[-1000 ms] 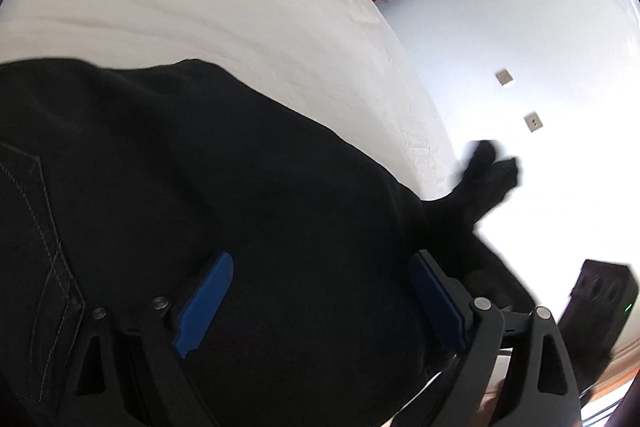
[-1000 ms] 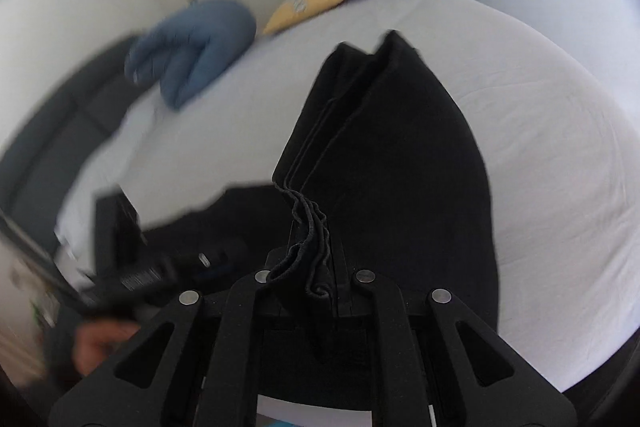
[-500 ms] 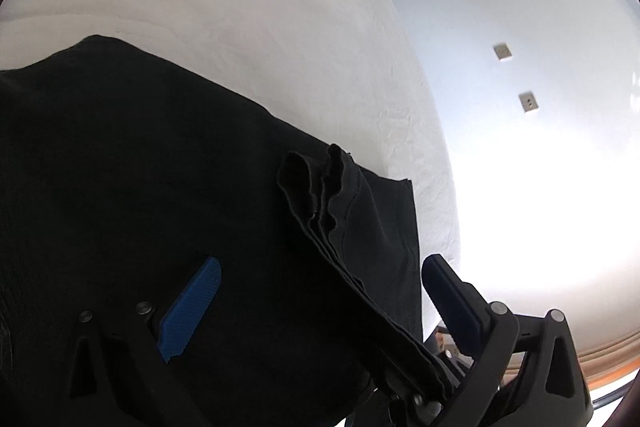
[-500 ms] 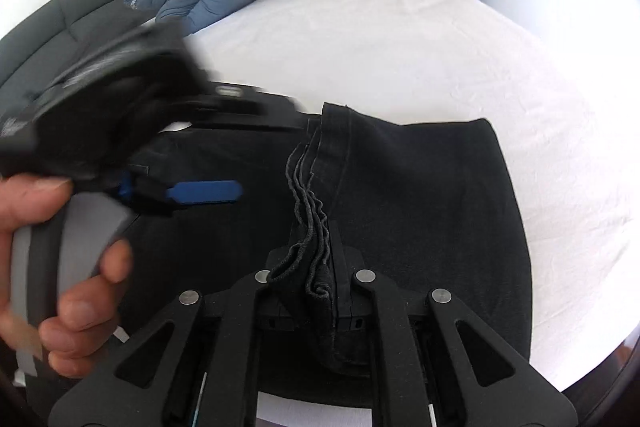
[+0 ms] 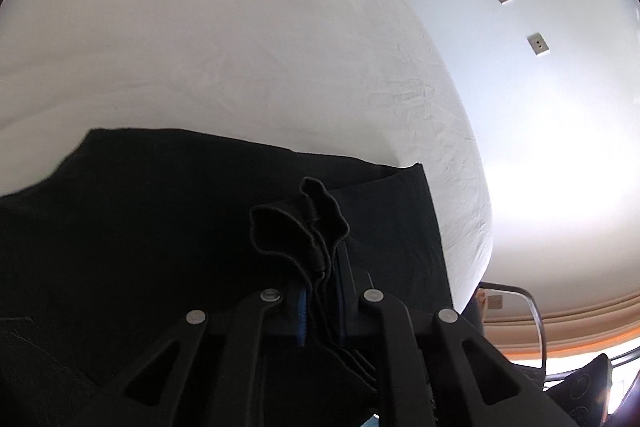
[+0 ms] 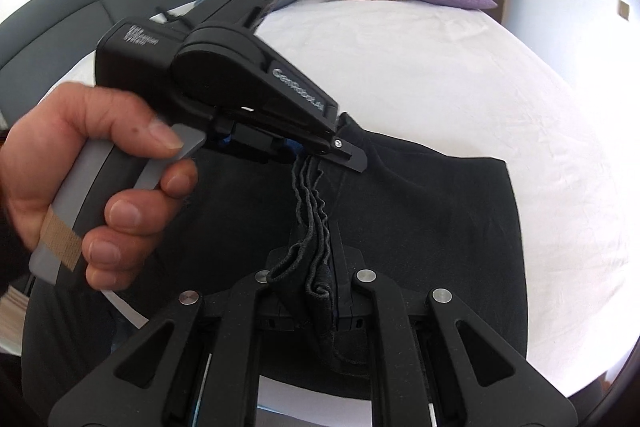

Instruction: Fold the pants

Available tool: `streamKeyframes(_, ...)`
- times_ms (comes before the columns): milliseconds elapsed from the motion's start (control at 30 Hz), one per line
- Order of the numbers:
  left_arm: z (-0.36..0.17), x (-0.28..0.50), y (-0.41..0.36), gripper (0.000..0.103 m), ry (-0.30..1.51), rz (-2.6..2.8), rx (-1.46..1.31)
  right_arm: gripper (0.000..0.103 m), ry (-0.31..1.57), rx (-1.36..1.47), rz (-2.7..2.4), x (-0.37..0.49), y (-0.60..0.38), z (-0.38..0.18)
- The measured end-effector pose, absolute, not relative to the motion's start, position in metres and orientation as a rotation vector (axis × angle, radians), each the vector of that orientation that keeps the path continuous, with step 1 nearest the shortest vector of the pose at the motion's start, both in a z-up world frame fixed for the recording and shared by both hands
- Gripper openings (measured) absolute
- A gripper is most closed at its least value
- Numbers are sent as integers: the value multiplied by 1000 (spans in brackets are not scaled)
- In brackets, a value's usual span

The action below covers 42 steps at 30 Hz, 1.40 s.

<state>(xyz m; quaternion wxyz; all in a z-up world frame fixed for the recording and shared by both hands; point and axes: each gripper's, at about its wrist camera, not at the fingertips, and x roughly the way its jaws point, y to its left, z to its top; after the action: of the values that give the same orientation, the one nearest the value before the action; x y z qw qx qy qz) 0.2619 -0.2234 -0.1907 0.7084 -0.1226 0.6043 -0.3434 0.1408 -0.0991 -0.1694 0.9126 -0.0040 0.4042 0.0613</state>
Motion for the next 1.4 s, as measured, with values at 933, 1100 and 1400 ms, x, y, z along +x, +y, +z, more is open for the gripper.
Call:
streamKeyframes(933,-207,258,-144,53,1261,-585,-96,56,1087,117,363,138,3,-205)
streamKeyframes(1100,-182,240,-142,74,1137,-413,54,85,1013,270,485,88,-28,-166)
streamKeyframes(1400,-199,167,-196,74,1104,-510,229,31,929,751,438,120,-223,-155)
